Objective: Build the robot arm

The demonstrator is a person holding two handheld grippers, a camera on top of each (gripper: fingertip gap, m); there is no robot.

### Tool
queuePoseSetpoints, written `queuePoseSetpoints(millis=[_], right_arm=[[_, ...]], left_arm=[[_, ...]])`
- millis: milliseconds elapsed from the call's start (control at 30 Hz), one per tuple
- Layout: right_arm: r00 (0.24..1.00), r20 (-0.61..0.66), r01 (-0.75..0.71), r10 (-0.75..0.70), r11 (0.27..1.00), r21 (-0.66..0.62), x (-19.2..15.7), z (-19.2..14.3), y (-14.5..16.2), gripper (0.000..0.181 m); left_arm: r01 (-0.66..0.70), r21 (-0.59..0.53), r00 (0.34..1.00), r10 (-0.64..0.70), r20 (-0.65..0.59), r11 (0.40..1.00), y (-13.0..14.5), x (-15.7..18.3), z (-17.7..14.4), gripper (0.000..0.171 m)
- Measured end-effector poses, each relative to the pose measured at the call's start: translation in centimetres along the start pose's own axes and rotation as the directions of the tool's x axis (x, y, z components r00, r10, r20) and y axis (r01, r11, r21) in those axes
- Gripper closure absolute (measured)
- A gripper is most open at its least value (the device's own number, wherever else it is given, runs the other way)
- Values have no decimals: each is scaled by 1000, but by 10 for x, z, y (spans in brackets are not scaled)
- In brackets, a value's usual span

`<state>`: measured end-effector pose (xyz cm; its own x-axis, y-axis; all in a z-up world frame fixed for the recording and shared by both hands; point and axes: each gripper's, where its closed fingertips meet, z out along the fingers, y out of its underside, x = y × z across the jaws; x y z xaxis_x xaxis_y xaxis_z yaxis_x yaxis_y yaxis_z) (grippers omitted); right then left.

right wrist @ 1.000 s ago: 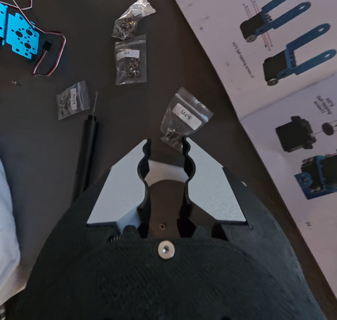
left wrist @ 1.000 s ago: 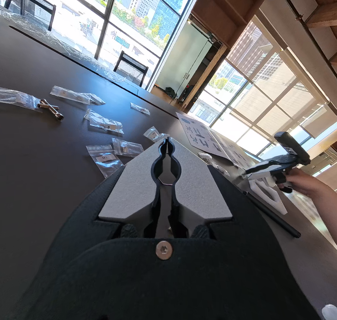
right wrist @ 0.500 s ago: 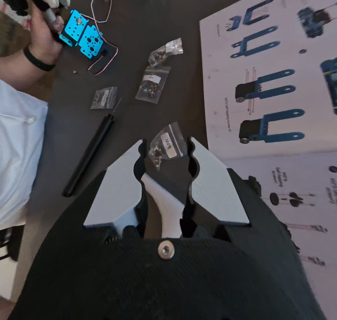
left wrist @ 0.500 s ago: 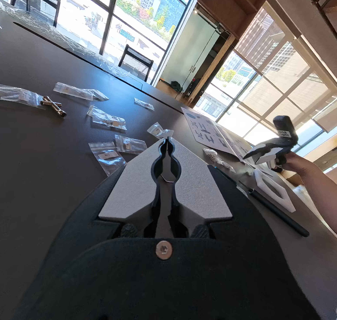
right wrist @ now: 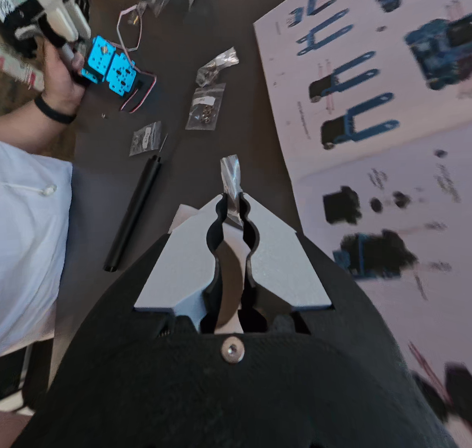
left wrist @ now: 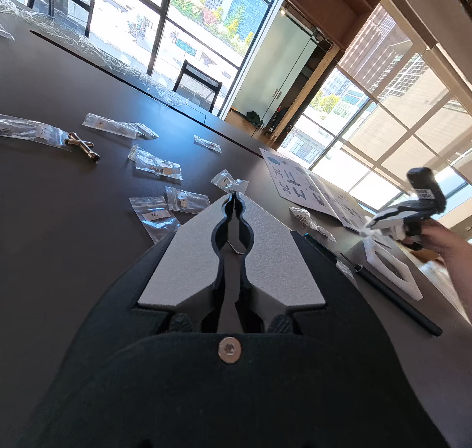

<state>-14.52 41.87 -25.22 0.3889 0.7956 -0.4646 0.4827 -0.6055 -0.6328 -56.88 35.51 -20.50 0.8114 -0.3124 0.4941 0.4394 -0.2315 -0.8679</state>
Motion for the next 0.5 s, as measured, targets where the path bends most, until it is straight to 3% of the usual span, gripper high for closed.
queuePoseSetpoints(millis=[167, 233, 367, 500], right_arm=[[967, -224, -109, 121, 992, 65, 42, -78, 17, 174], [954, -232, -184, 191, 981, 53, 54, -102, 26, 174], [923, -206, -291, 326, 939, 182, 67, -129, 31, 175], [887, -246, -370, 390, 920, 126, 85, -140, 52, 175]], left_arm=[[1, -21, 1000, -1, -1, 1000, 3, 0, 2, 171], [2, -18, 1000, -2, -12, 1000, 2, 1, 2, 171], [-2, -14, 1000, 2, -9, 1000, 2, 1, 1, 170], [-19, -52, 1000, 19, 3, 998, 7, 1, 5, 168]])
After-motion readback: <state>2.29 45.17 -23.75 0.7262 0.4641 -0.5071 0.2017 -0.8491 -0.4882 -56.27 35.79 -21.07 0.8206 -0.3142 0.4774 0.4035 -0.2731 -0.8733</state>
